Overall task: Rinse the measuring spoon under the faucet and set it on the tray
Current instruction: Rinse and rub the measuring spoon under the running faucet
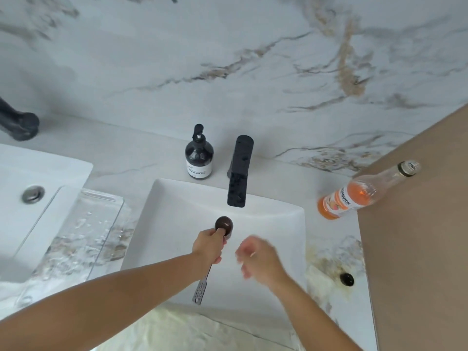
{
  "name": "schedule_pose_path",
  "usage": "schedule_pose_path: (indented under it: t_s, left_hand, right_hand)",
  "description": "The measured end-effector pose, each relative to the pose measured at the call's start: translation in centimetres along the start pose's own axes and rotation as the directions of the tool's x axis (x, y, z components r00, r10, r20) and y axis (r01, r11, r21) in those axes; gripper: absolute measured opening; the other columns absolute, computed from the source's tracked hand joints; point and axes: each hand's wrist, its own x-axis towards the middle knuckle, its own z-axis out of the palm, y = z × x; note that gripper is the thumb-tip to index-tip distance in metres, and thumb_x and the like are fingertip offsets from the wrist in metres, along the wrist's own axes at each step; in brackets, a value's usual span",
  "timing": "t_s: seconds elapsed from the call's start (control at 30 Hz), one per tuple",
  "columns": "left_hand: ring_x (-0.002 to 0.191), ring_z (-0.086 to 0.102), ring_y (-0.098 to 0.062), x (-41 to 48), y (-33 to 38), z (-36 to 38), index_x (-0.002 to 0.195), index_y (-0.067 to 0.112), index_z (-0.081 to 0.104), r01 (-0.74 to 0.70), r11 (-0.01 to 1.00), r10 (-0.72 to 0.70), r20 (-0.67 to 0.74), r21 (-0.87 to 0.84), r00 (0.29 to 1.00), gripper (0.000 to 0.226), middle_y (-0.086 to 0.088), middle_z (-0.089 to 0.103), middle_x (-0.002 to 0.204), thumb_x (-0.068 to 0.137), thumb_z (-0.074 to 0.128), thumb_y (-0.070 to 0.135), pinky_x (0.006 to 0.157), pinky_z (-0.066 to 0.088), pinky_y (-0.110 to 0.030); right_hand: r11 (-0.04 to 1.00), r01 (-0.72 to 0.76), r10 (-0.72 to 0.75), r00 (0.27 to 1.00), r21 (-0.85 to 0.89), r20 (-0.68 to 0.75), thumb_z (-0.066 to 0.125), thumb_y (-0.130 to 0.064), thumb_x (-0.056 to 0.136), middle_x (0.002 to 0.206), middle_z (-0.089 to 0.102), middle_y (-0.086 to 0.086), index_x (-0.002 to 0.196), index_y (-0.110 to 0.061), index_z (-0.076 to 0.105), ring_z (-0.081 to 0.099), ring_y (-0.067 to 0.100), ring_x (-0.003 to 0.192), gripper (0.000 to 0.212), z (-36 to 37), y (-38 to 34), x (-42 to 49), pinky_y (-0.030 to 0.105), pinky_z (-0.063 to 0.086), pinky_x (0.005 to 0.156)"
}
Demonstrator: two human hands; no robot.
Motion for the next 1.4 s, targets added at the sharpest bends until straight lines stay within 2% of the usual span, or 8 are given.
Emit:
schedule_pose_path:
  t_s: [0.1, 0.23, 0.37, 0.67, 0.87, 1.07, 1.2, 1.4]
  left_hand:
    - [0.049, 0.035, -0.018, 0.1, 0.2, -0.2, 0.077, 0.014, 0.065, -0.035, 0.999, 0.035, 0.043, -0.005, 0.998, 0.02, 0.003, 0.048, 0.046, 0.088, 0.048, 0.015, 0.051, 0.03, -0.026]
    - [0.055, 0.035, -0.016, 0.6, 0.3, 0.1, 0.093, 0.011, 0.064, -0.073, 0.992, 0.084, 0.112, -0.098, 0.99, 0.017, 0.003, 0.064, 0.056, 0.095, 0.047, 0.009, 0.054, 0.03, -0.027]
    - [0.056, 0.035, -0.013, 0.7, 0.2, 0.3, 0.101, 0.01, 0.062, -0.107, 0.98, 0.135, 0.161, -0.169, 0.978, 0.011, 0.004, 0.061, 0.058, 0.098, 0.052, 0.012, 0.054, 0.03, -0.024]
    - [0.062, 0.037, -0.015, 1.1, -0.5, 0.5, 0.121, -0.001, 0.059, -0.115, 0.966, 0.181, 0.286, -0.232, 0.941, 0.028, -0.006, 0.069, 0.082, 0.096, 0.046, -0.004, 0.059, 0.032, -0.026]
    - [0.056, 0.04, -0.013, 1.6, 0.3, 1.6, 0.11, 0.007, 0.062, 0.059, 0.967, 0.037, 0.367, -0.246, 0.929, 0.026, -0.004, 0.071, 0.074, 0.099, 0.049, 0.026, 0.055, 0.032, -0.025]
    - [0.046, 0.032, -0.014, 2.8, 0.7, 2.7, 0.07, 0.015, 0.058, 0.04, 0.972, -0.01, 0.127, -0.233, 0.992, 0.044, 0.004, 0.048, 0.048, 0.093, 0.056, 0.052, 0.048, 0.025, -0.026]
    - [0.051, 0.043, -0.012, 3.0, 1.4, 2.8, 0.086, 0.011, 0.058, 0.054, 0.922, 0.034, 0.22, -0.383, 0.975, 0.023, 0.003, 0.061, 0.056, 0.101, 0.049, 0.026, 0.052, 0.028, -0.025]
    - [0.058, 0.048, -0.014, 3.2, 3.1, 3.4, 0.095, 0.005, 0.058, 0.102, 0.85, 0.09, 0.333, -0.518, 0.939, 0.021, -0.002, 0.067, 0.066, 0.103, 0.039, 0.013, 0.057, 0.038, -0.025]
  right_hand:
    - [0.953, 0.114, -0.047, 0.971, 0.28, -0.234, 0.056, -0.002, 0.084, 0.072, 0.065, 0.009, 0.079, -0.01, 0.061, 0.057, 0.022, 0.046, 0.011, -4.5, -4.9, 1.1, 0.038, 0.055, 0.055]
    - [0.857, 0.206, -0.084, 0.96, 0.473, -0.266, 0.056, -0.005, 0.085, 0.088, 0.063, 0.009, 0.102, -0.01, 0.061, 0.059, 0.02, 0.05, 0.018, -7.7, -11.1, 1.8, 0.03, 0.055, 0.052]
    - [0.883, 0.108, -0.04, 0.987, 0.457, -0.156, 0.061, -0.015, 0.091, 0.111, 0.059, 0.011, 0.117, -0.013, 0.052, 0.066, 0.022, 0.063, 0.027, -7.6, -14.2, 2.3, 0.032, 0.059, 0.059]
    - [0.711, -0.032, 0.002, 0.999, 0.703, 0.044, 0.054, -0.001, 0.094, 0.109, 0.068, 0.025, 0.119, 0.005, 0.058, 0.07, 0.033, 0.078, 0.027, -7.3, -15.1, 2.7, 0.029, 0.057, 0.054]
    - [0.624, 0.116, -0.082, 0.993, 0.773, -0.083, 0.054, 0.013, 0.087, 0.088, 0.063, 0.022, 0.097, 0.007, 0.063, 0.069, 0.025, 0.066, 0.015, -7.5, -15.9, 3.3, 0.027, 0.059, 0.062]
    - [0.509, 0.078, -0.099, 0.995, 0.857, -0.032, 0.064, -0.001, 0.087, 0.104, 0.075, 0.02, 0.109, -0.006, 0.056, 0.077, 0.033, 0.081, 0.024, -8.6, -12.2, 3.1, 0.034, 0.061, 0.066]
    - [0.68, -0.044, 0.141, 0.987, 0.732, -0.071, 0.052, -0.008, 0.098, 0.106, 0.067, 0.015, 0.114, -0.011, 0.057, 0.065, 0.026, 0.071, 0.017, -5.6, -5.5, 3.1, 0.032, 0.052, 0.062]
    - [0.987, -0.159, 0.152, 0.97, 0.024, 0.189, 0.048, -0.031, 0.096, 0.08, 0.059, -0.004, 0.111, -0.018, 0.056, 0.054, 0.013, 0.071, 0.021, 1.5, 2.8, 1.8, 0.024, 0.042, 0.064]
